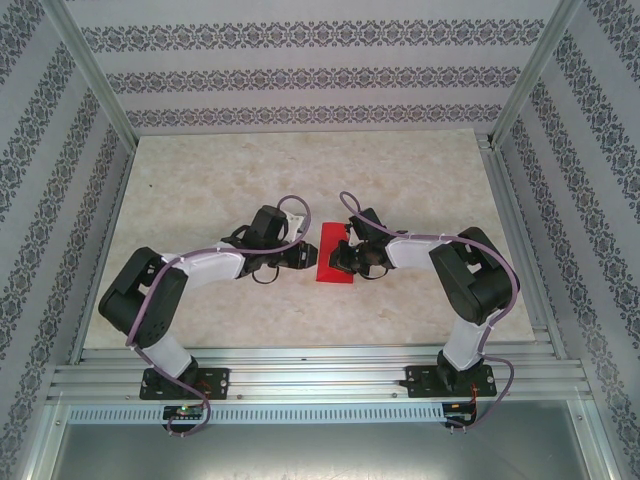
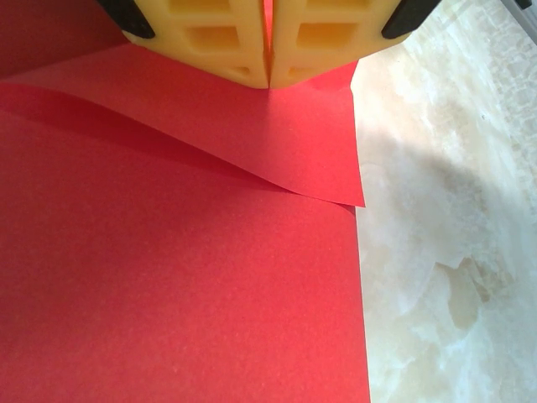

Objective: Fold a paper plane with a square sheet of paper (fold left side to right side)
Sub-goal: Fold the triangle a second time at the center of the table.

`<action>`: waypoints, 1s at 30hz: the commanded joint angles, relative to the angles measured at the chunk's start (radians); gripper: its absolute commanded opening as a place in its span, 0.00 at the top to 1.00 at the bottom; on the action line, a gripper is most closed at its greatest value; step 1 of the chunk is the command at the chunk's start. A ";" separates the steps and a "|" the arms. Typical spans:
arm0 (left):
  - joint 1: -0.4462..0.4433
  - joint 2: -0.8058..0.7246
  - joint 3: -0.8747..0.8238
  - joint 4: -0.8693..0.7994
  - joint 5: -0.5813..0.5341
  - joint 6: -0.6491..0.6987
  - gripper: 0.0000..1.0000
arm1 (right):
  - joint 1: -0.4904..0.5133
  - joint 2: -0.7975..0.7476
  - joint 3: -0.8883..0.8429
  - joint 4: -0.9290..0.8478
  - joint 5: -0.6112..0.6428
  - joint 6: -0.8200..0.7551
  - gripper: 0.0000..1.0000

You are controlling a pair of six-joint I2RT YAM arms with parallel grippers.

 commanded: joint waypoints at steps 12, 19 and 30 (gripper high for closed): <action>-0.038 0.154 0.070 0.023 0.135 -0.074 0.84 | 0.001 0.042 -0.016 -0.069 0.032 -0.013 0.90; -0.054 0.210 0.084 -0.042 0.098 -0.043 0.85 | 0.001 0.040 -0.014 -0.074 0.030 -0.016 0.90; -0.076 0.236 0.059 -0.199 0.032 0.025 0.90 | 0.000 0.039 0.005 -0.088 0.033 -0.023 0.90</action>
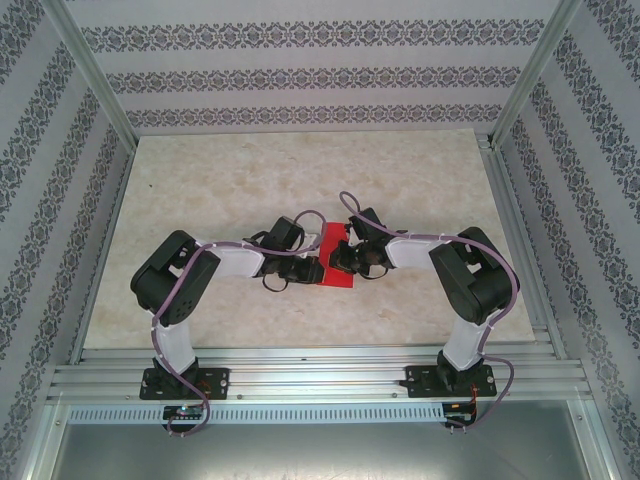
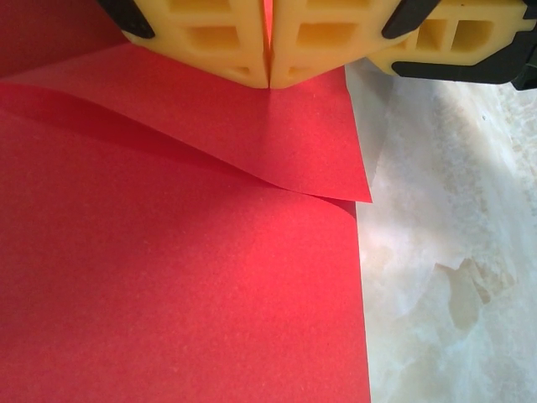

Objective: Fold a paper plane with a square sheet of paper (fold left side to right side)
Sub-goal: Fold the triangle a second time at the center of the table.

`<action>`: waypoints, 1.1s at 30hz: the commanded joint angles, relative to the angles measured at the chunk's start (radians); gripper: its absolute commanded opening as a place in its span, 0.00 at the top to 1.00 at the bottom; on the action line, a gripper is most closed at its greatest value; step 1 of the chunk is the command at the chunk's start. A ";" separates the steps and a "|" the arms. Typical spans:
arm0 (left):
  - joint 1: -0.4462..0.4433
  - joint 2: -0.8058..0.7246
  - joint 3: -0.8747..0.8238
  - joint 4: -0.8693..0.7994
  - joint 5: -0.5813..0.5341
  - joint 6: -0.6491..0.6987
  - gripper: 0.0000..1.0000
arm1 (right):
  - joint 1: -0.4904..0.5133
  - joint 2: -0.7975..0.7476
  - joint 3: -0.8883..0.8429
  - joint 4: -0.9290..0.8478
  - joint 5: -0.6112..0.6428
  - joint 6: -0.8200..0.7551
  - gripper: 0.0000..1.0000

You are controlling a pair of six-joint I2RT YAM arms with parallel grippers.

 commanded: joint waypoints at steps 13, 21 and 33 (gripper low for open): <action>-0.051 0.038 -0.084 -0.208 -0.119 0.037 0.93 | -0.059 0.031 0.026 -0.075 0.049 -0.082 0.90; -0.051 0.029 -0.094 -0.219 -0.131 0.042 0.93 | -0.156 0.057 0.071 -0.113 0.086 -0.174 0.90; -0.063 0.022 -0.077 -0.192 -0.122 0.031 0.93 | -0.202 -0.085 0.094 -0.167 0.075 -0.215 0.90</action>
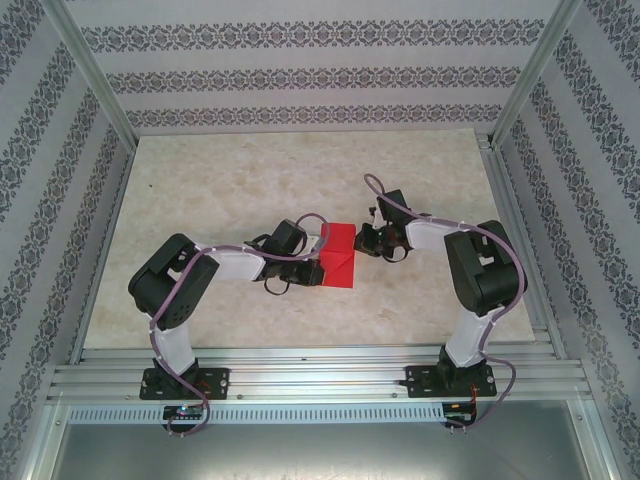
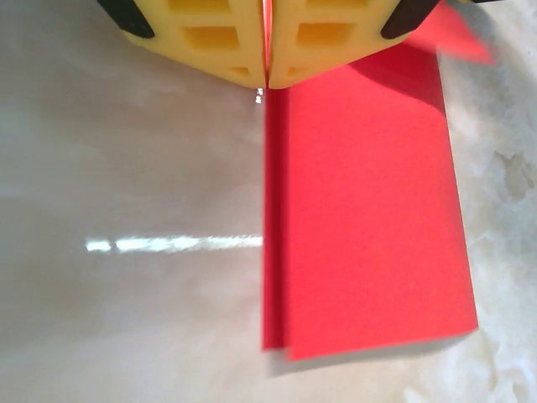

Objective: Fold a paper plane with a square sheet of paper (fold left side to right side)
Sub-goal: Fold the triangle a second time at the center of the table.

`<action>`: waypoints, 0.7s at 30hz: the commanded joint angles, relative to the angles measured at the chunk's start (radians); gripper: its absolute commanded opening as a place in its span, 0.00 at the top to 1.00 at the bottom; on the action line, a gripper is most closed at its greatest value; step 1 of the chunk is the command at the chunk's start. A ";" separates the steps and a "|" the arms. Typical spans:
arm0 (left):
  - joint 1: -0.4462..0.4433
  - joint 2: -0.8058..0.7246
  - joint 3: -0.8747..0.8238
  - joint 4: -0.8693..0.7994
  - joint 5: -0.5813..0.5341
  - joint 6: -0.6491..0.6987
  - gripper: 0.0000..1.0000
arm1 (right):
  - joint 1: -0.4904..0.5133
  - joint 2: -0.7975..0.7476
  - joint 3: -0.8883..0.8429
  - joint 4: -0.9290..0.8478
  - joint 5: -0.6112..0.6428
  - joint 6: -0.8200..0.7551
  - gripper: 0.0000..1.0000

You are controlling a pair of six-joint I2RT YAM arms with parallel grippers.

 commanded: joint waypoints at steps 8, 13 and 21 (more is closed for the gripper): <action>-0.038 0.048 -0.041 -0.201 -0.046 0.004 0.93 | 0.169 -0.162 -0.093 0.107 0.015 0.158 0.90; -0.039 0.048 -0.038 -0.203 -0.044 0.008 0.93 | 0.211 -0.100 -0.090 0.146 0.015 0.214 0.90; -0.039 0.021 -0.062 -0.202 -0.022 0.012 0.90 | 0.208 0.016 -0.046 0.029 0.100 0.178 0.90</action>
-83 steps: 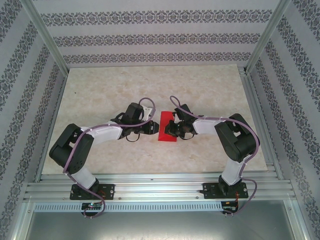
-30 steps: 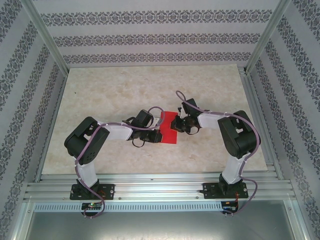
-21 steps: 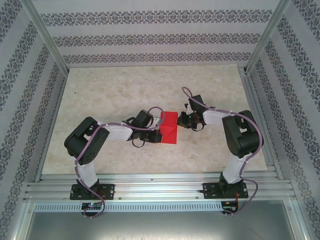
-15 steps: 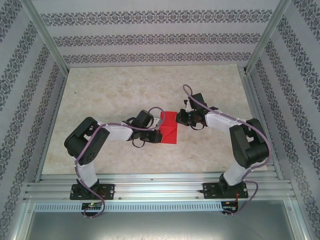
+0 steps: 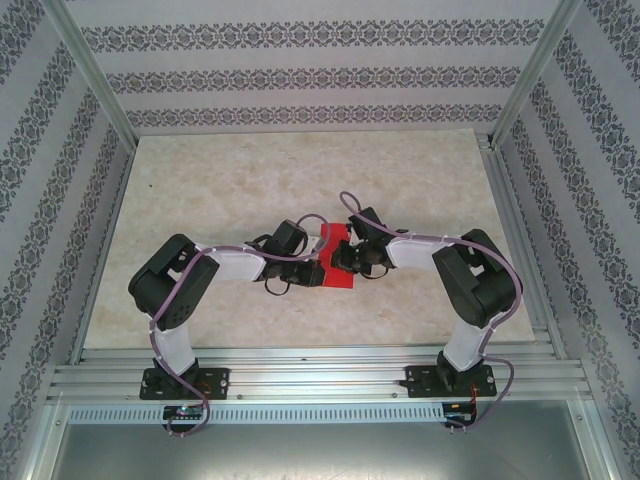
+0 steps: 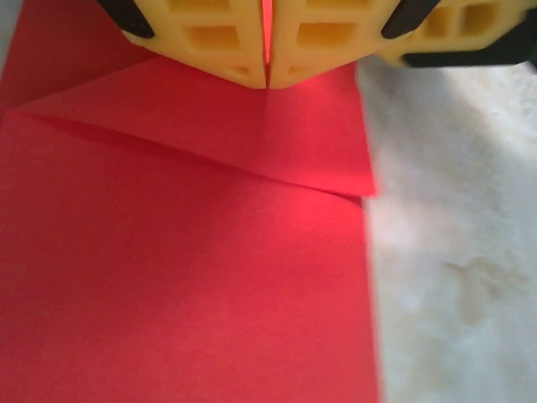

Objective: Fold a paper plane with a square sheet of paper (fold left side to right side)
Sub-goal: Fold the triangle a second time at the center of the table.

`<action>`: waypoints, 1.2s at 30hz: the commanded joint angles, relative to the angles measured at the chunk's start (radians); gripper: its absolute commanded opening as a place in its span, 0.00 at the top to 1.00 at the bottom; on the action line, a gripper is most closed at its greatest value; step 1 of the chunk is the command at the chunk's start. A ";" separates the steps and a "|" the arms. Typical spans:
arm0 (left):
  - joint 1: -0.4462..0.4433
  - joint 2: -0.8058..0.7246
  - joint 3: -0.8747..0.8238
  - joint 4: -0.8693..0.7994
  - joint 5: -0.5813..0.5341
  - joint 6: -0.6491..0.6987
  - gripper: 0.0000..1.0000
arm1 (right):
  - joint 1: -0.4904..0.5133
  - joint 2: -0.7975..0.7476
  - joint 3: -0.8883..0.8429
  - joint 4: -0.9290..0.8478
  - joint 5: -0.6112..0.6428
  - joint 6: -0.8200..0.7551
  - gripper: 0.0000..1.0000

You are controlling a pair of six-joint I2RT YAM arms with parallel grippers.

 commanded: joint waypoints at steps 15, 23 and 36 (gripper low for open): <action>-0.035 -0.129 -0.220 -0.266 0.002 0.007 0.91 | -0.028 0.078 0.045 -0.124 0.098 -0.038 0.90; -0.016 -0.241 -0.076 -0.248 0.015 -0.010 0.92 | -0.019 0.064 0.053 -0.105 0.080 -0.042 0.90; -0.009 0.001 0.110 -0.108 0.028 -0.050 0.89 | -0.013 0.051 0.046 -0.076 0.041 -0.024 0.90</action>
